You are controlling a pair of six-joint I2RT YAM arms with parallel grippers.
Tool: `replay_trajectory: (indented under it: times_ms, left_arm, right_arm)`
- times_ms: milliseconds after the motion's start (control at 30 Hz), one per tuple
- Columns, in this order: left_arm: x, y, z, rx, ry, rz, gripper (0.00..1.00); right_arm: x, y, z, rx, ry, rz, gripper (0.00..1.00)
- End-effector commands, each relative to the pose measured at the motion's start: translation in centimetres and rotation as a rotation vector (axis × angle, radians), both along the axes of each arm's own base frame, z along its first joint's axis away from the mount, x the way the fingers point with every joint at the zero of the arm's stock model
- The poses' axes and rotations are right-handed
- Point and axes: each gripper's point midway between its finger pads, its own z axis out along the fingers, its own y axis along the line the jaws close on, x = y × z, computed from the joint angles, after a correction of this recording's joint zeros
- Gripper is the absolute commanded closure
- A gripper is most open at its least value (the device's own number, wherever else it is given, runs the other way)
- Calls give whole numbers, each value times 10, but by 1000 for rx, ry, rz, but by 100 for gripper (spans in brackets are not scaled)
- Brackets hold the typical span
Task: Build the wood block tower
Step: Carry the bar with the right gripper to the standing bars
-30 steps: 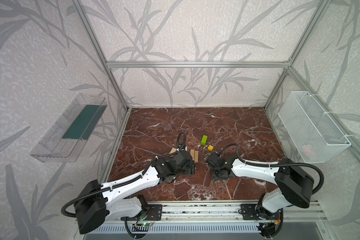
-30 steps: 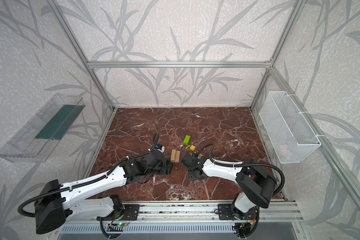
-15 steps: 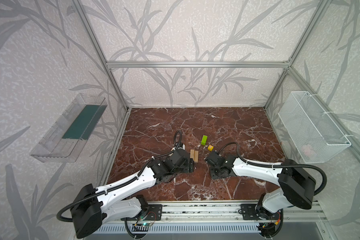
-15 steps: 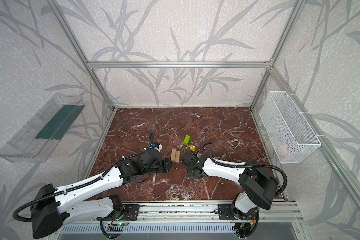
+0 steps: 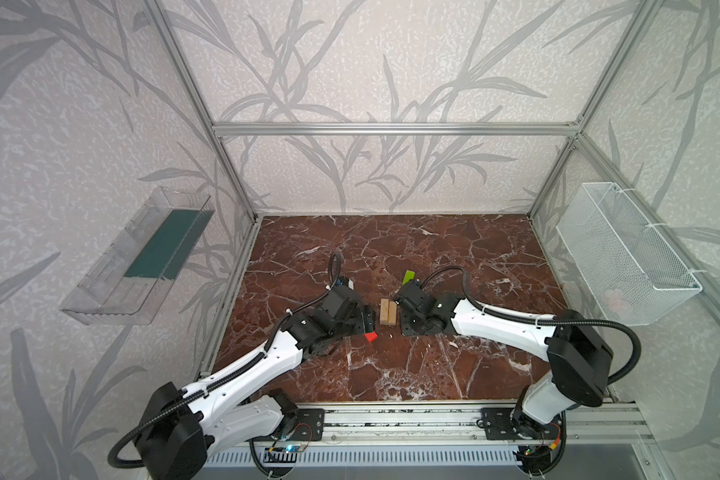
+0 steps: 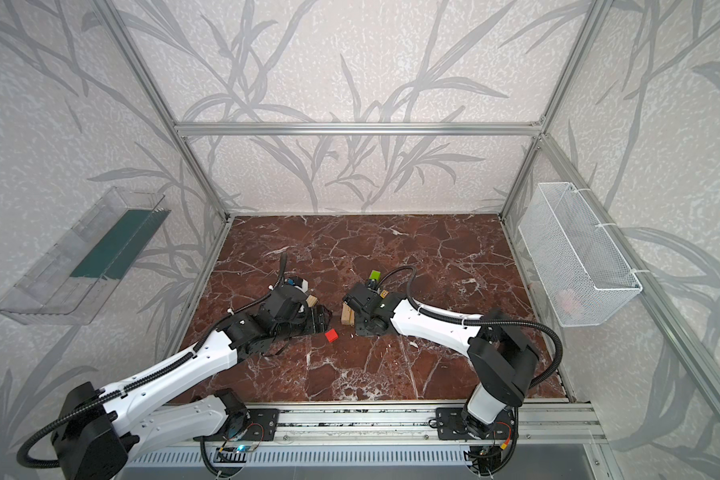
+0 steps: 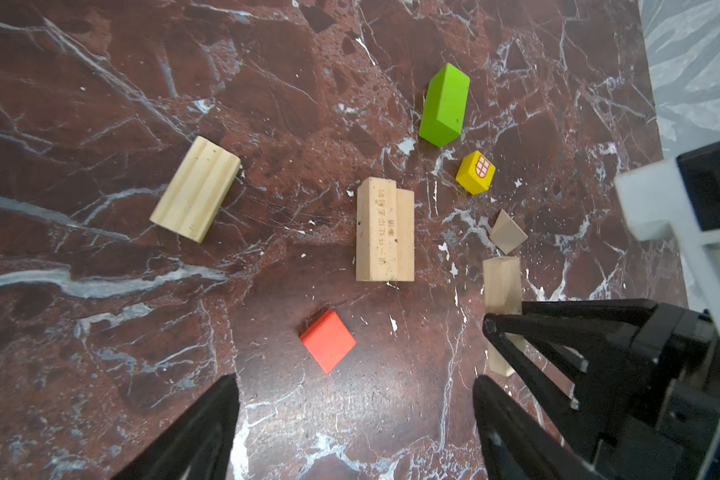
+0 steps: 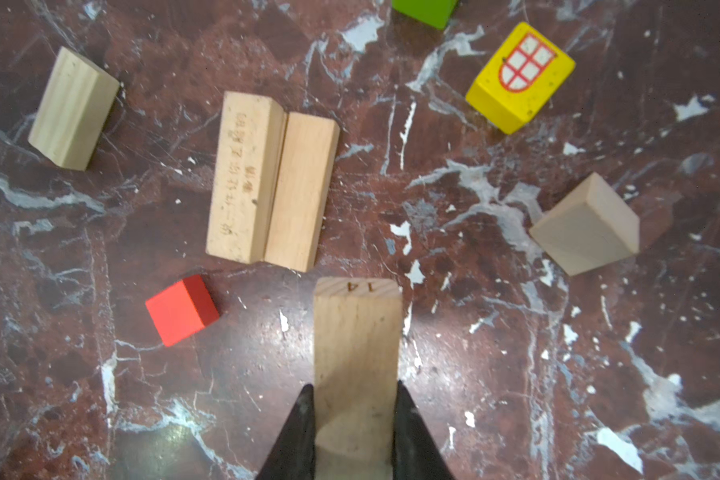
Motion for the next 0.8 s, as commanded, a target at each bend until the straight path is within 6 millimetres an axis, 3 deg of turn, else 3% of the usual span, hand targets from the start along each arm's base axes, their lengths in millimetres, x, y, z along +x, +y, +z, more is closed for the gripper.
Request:
replay_trajectory:
  times_ms: [0,333,767]
  left_arm:
    - [-2,7,-2,7,7,-11,13]
    - [7,17,-1,-31,12,22,13]
    - [9,31,-2,-44,12,68,13]
  right_arm:
    - [13,10,4,4,-30,-37,79]
    - [34,32,-8,8,-40,-79,80]
    - [49,38,-19,32,-37,-125,81]
